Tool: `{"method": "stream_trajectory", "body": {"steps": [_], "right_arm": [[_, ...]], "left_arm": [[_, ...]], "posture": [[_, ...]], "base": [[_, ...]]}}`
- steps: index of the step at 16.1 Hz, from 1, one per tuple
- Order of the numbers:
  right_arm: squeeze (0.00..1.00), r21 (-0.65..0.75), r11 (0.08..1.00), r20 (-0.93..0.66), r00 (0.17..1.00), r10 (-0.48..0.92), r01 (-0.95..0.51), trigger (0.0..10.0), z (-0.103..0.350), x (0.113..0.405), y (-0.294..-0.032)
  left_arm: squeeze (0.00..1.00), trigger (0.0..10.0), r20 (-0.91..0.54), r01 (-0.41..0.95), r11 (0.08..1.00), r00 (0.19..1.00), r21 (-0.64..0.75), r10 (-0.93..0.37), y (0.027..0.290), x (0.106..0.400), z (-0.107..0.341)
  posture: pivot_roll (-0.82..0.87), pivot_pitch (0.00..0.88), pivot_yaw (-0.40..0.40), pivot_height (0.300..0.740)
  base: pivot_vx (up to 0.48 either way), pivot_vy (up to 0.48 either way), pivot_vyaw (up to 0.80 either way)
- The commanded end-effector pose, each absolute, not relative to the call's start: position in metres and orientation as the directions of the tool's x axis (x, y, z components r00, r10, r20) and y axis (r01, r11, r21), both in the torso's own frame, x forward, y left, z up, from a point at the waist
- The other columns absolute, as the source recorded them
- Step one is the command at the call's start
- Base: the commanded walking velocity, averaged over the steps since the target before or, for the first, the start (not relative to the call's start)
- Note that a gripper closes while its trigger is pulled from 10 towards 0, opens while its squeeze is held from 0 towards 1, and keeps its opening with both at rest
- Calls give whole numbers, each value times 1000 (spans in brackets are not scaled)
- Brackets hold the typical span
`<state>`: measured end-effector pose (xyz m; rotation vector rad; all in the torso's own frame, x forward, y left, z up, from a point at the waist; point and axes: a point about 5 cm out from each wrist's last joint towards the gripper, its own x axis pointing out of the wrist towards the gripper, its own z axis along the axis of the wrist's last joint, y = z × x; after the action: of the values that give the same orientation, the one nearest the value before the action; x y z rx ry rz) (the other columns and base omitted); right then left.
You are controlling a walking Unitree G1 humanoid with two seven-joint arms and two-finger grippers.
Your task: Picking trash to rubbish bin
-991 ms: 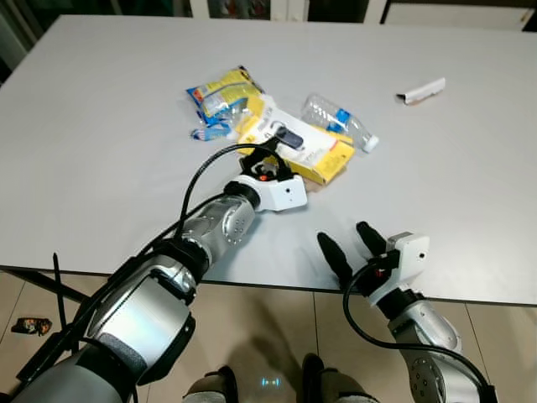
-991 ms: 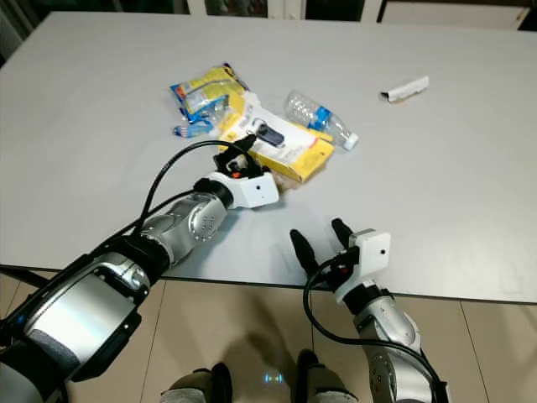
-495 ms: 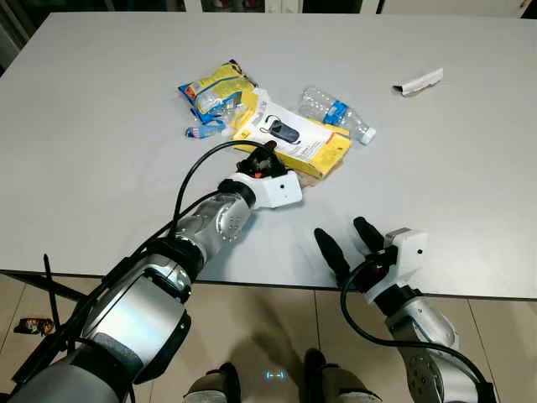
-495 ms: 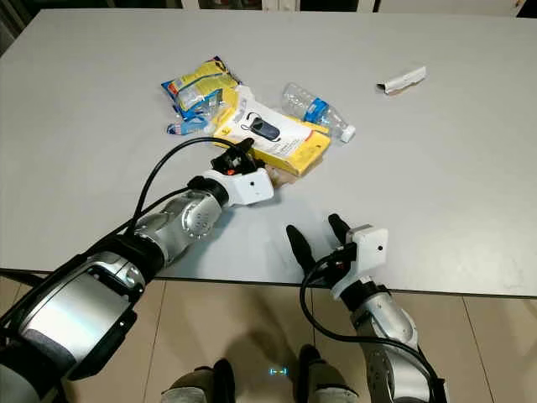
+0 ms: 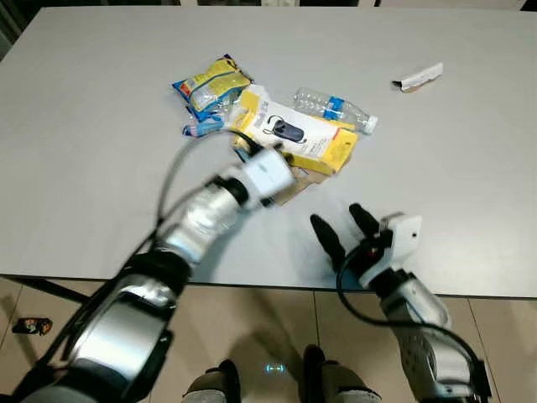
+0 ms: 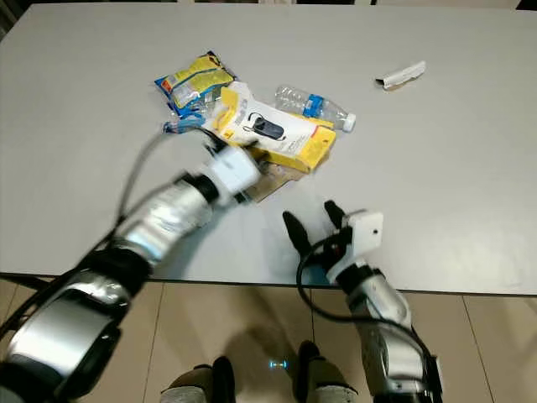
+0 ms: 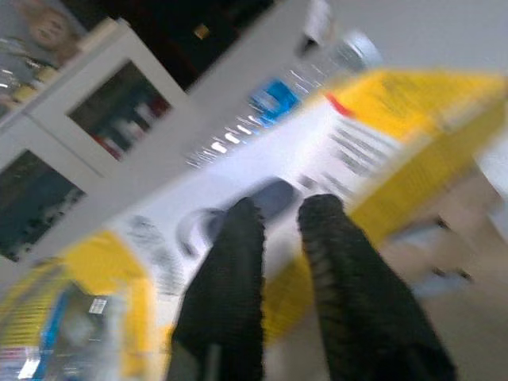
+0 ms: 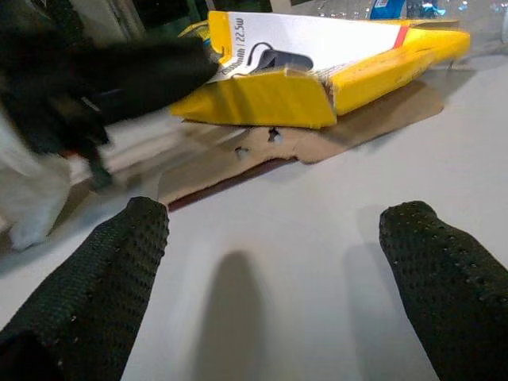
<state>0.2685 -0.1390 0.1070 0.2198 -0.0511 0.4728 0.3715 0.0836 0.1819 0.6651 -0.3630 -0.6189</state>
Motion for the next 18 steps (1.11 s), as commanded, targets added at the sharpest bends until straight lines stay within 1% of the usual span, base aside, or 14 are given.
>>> {"method": "stream_trajectory", "body": {"steps": [1, 3, 4, 5, 6, 8, 10, 12, 14, 15, 16, 18], "right_arm": [[0, 258, 879, -49, 903, 427, -401, 10000, 74, 263, -143], [0, 255, 876, -34, 902, 431, -409, 10000, 76, 270, -142], [0, 250, 874, -19, 900, 435, -417, 10000, 80, 277, -140], [0, 248, 873, -13, 900, 436, -419, 10000, 81, 279, -140], [0, 241, 873, -6, 899, 438, -424, 10000, 83, 284, -139], [0, 232, 874, 3, 899, 438, -427, 10000, 85, 291, -139], [0, 215, 876, 22, 899, 438, -432, 10000, 90, 297, -139], [0, 199, 882, 47, 903, 426, -427, 10000, 98, 303, -141], [0, 180, 882, 71, 900, 430, -435, 10000, 105, 308, -141], [0, 173, 881, 81, 898, 432, -440, 10000, 109, 311, -139], [0, 156, 887, 102, 900, 423, -434, 10000, 118, 321, -136], [0, 117, 898, 154, 901, 406, -424, 10000, 141, 339, -132]], "left_arm": [[0, 0, 169, 429, 664, 749, 612, -640, 91, 370, 197], [0, 0, 240, 433, 710, 734, 556, -635, 97, 367, 217], [0, 0, 306, 440, 746, 716, 499, -627, 101, 363, 236], [0, 0, 323, 438, 757, 714, 485, -621, 102, 363, 241], [0, 10000, 362, 427, 798, 728, 425, -582, 106, 364, 247], [0, 10000, 371, 389, 861, 785, 329, -496, 116, 369, 243], [0, 10000, 328, 359, 899, 843, 249, -427, 120, 371, 229], [0, 10000, 294, 329, 909, 869, 256, -397, 124, 370, 209], [0, 10000, 270, 301, 925, 894, 233, -359, 128, 366, 200], [0, 10000, 262, 281, 937, 907, 209, -331, 134, 366, 197], [0, 10000, 243, 261, 936, 917, 236, -317, 144, 370, 198], [0, 10000, 231, 300, 912, 901, 279, -367, 145, 377, 208]], "posture": [[-64, 222, 56, 740], [-56, 201, 58, 740], [-50, 183, 57, 740], [-49, 174, 57, 740], [-44, 152, 53, 740], [-45, 129, 52, 740], [-46, 112, 48, 740], [-51, 100, 42, 740], [-51, 98, 35, 740], [-45, 96, 32, 740], [-35, 91, 29, 740], [-34, 87, 26, 740]], "base": [[0, 0, 0], [0, 0, 0], [0, 0, 0], [0, 0, 0], [0, 0, 0], [0, 0, 0], [0, 0, 0], [0, 0, 0], [0, 0, 0], [0, 0, 0], [0, 0, 0], [0, 0, 0]]}}
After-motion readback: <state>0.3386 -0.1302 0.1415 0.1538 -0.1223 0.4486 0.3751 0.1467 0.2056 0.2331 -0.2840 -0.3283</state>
